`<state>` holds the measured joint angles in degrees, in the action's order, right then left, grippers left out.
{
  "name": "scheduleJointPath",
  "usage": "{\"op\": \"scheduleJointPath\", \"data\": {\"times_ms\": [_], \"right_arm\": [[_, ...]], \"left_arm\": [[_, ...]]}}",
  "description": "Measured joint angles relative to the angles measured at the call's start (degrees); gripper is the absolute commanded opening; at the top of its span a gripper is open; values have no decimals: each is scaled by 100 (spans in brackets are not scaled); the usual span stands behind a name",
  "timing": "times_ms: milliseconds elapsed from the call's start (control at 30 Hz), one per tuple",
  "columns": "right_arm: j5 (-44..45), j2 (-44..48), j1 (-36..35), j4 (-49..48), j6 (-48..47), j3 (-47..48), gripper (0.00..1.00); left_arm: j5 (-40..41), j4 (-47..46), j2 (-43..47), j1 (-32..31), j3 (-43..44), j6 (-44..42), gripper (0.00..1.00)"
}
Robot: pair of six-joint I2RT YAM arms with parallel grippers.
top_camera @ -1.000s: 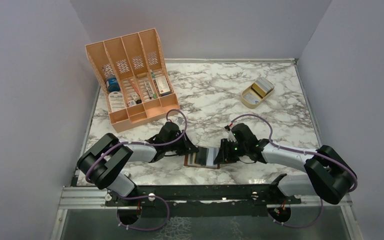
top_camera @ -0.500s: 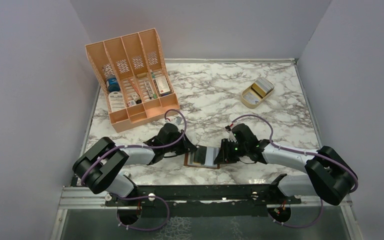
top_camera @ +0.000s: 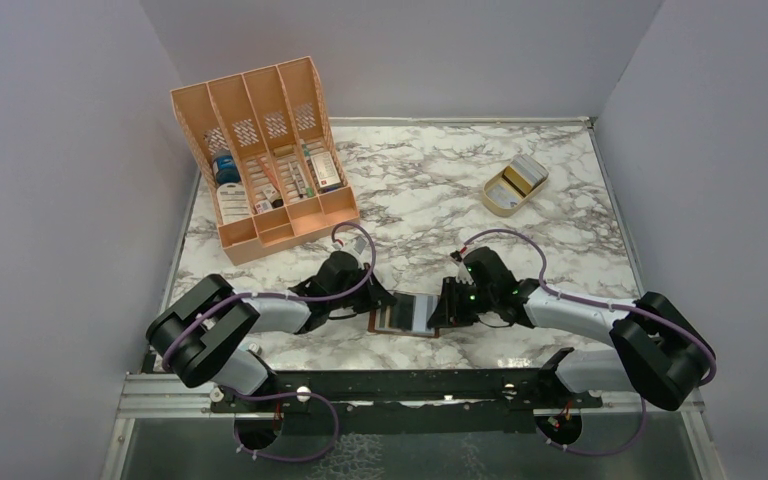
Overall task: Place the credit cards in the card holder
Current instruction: Insert the credit card into the card holder.
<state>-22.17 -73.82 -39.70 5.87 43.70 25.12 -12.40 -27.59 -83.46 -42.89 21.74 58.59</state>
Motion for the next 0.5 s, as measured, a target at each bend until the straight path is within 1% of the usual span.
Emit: {"op": "scheduleJointPath", "data": {"times_ms": [300, 500], "right_arm": [[-4, 2, 0, -133, 120, -61, 26], [0, 61, 0, -120, 133, -61, 30]], "left_arm": [[44, -188, -39, -66, -11, 184, 0], [55, -367, -66, -114, -90, 385, 0]]}}
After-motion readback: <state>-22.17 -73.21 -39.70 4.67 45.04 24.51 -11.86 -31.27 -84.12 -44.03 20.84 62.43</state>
